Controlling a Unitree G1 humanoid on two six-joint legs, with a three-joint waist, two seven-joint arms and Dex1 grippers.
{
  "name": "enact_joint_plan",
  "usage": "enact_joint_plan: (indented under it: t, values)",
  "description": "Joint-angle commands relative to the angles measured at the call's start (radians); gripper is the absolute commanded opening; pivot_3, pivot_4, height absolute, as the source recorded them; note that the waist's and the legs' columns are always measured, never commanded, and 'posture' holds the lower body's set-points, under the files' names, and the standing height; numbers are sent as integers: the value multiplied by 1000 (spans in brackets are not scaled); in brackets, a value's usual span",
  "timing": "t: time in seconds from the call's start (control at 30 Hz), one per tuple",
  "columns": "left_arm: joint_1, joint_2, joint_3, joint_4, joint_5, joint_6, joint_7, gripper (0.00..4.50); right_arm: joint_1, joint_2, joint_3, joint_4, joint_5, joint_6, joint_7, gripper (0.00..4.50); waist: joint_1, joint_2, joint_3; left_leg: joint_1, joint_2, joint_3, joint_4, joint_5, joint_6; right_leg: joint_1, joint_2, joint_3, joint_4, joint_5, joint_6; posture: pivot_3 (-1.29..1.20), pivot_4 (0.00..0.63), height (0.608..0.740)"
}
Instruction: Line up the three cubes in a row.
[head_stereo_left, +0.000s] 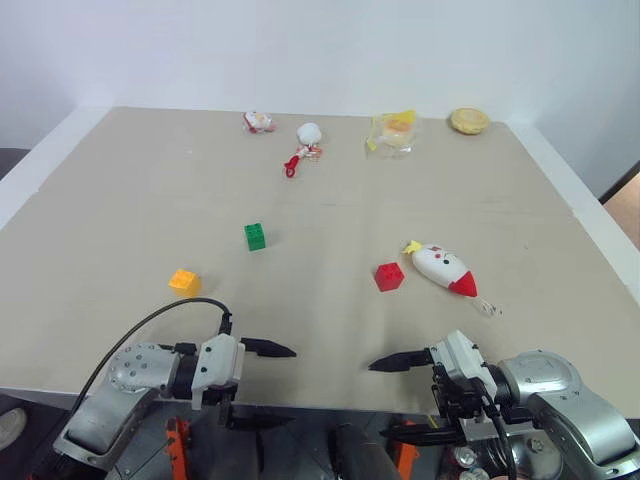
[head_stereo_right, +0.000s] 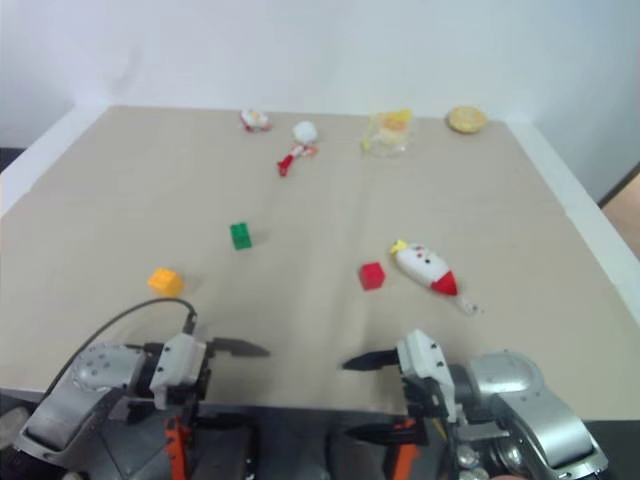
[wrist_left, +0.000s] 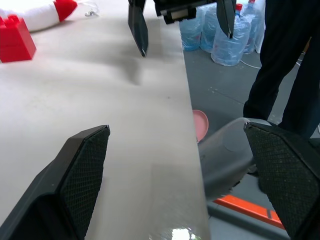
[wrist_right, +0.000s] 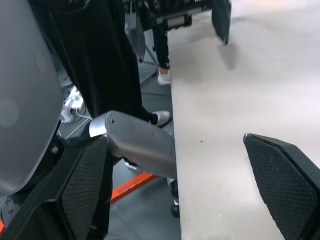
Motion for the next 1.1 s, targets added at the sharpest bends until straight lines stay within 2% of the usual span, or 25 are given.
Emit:
enact_joint_plan:
  t: [0.03,0.17,0.4,0.53,0.7,0.8,0.93,1.1]
  values:
    - [-44,-21,26,-27,-63,67,40,4444,-27,-12,-59,-29,85,79,-27,4500,0,0,0,0,0,0,0,0,0,0,0,0,0,0,0,0,150,740]
    - [-228,-125,61,8,-123,200,194,4444,-211,30,-152,-16,184,253,-247,4500,0,0,1,0,0,0,4,0,0,0,0,0,1,2,1,0,150,740]
    - [-464,-363,60,110,-114,248,401,4444,-483,-26,-233,187,123,435,-438,4500,0,-1,0,-2,-2,0,10,2,3,2,1,2,1,8,4,0,150,740]
    - [-499,-441,49,156,-86,228,445,4444,-547,-50,-224,300,60,478,-498,4500,1,0,0,-6,-2,-2,8,2,4,0,2,3,1,7,9,0,150,740]
    - [-504,-486,24,183,-59,201,446,4444,-600,-36,-166,481,-56,465,-542,4500,0,0,0,-5,-3,-2,5,0,7,-1,2,3,1,6,10,0,150,740]
    - [-514,-501,25,197,-51,193,446,4444,-604,-16,-149,518,-79,472,-531,4500,-1,1,0,-5,-3,-2,4,0,7,-1,2,3,1,6,10,0,150,740]
    - [-526,-519,29,212,-42,184,451,4500,-617,9,-147,555,-92,498,-536,3530,-1,2,0,-5,-3,-1,5,0,7,0,2,4,1,7,11,0,150,740]
    - [-533,-538,24,226,-26,169,455,4500,-624,22,-152,570,-99,523,-532,1729,-1,2,0,-5,-3,-1,9,0,7,1,2,4,1,8,12,0,150,740]
